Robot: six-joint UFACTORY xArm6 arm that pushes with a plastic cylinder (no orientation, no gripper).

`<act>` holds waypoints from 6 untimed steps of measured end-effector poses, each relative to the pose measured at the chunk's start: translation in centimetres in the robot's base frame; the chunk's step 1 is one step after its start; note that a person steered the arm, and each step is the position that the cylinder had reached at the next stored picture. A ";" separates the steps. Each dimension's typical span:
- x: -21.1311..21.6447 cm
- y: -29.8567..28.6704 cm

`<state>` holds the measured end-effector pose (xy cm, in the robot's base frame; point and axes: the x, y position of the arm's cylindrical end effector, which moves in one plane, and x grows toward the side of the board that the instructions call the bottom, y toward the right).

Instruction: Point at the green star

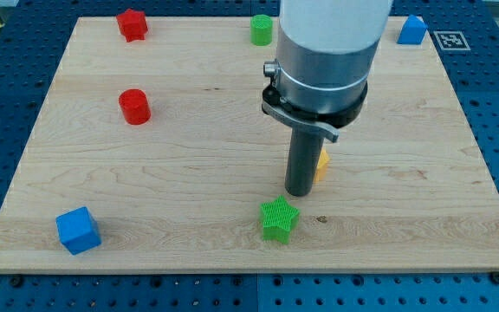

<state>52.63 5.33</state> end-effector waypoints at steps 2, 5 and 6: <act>-3.0 0.0; 6.9 6.2; 6.9 6.2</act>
